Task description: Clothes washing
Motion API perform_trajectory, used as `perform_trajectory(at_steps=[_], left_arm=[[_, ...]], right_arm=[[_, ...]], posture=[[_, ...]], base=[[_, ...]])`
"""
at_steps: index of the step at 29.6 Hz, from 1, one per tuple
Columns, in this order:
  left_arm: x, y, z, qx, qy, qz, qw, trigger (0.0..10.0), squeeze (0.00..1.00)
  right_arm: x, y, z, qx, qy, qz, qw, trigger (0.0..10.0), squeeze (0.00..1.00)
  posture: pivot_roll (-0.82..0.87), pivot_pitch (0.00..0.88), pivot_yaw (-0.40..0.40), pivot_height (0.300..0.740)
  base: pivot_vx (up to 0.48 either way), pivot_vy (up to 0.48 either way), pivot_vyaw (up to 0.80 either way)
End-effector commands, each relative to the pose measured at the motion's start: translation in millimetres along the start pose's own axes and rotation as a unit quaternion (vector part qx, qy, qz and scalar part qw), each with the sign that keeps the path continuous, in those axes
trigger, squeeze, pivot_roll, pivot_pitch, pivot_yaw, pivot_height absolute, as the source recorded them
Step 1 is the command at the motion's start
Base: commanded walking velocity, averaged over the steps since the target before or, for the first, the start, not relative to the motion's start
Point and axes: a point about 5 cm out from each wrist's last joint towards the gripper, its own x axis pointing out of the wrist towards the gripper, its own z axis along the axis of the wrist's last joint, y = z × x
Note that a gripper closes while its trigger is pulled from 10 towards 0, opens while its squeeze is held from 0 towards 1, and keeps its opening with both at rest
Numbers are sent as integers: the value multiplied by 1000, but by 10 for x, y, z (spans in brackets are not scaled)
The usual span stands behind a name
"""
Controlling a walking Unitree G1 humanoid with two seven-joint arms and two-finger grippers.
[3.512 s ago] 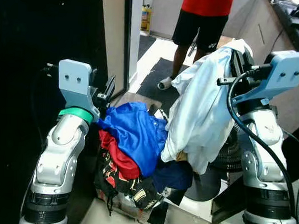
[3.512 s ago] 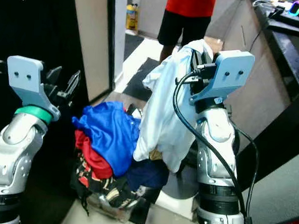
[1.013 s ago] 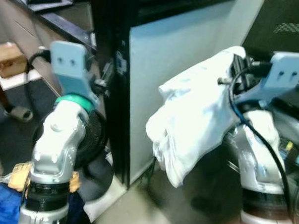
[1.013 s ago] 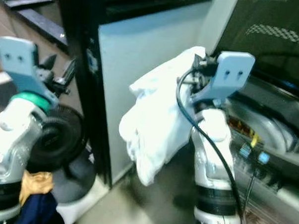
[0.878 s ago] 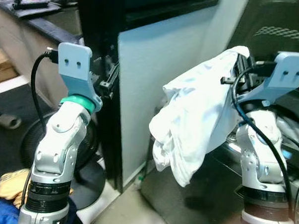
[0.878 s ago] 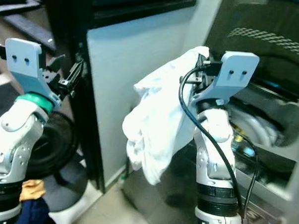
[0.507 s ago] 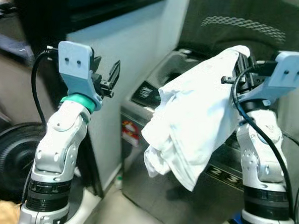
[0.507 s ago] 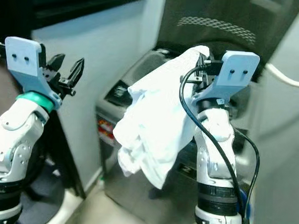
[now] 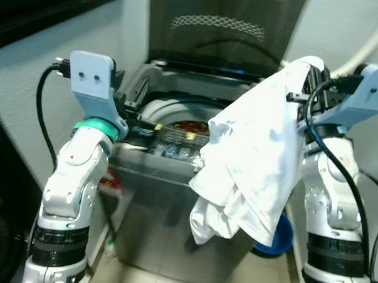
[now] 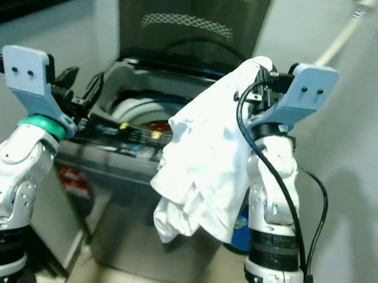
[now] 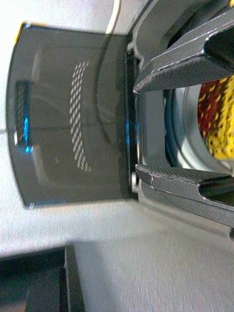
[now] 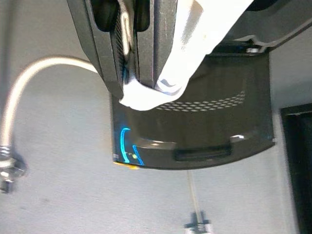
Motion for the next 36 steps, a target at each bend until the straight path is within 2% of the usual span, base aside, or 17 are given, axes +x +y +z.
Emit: perform_trajectory(at_steps=[1,8,23,27,36], left_arm=[[-13,14,12,10,-7,6,1000,10000,0],[6,66,27,36,-14,24,999,10000,16],[6,54,0,19,-7,25,999,10000,0],[-6,-3,-8,20,-4,6,1000,10000,0],[-3,-26,-14,17,-5,0,1000,10000,0]], right_arm=[[14,-12,49,7,-9,-7,1000,10000,0],[-4,65,76,-14,-26,20,999,10000,0],[-10,40,81,-13,-24,17,999,10000,0],[-7,25,83,-17,-25,16,999,10000,0],[4,22,87,-17,-26,17,999,10000,0]], posture=[[56,0,47,740],[59,0,46,740],[52,0,45,740],[52,0,44,740],[51,0,42,740]], base=[[0,0,-800],[419,0,-229],[441,0,0],[0,0,0],[0,0,0]])
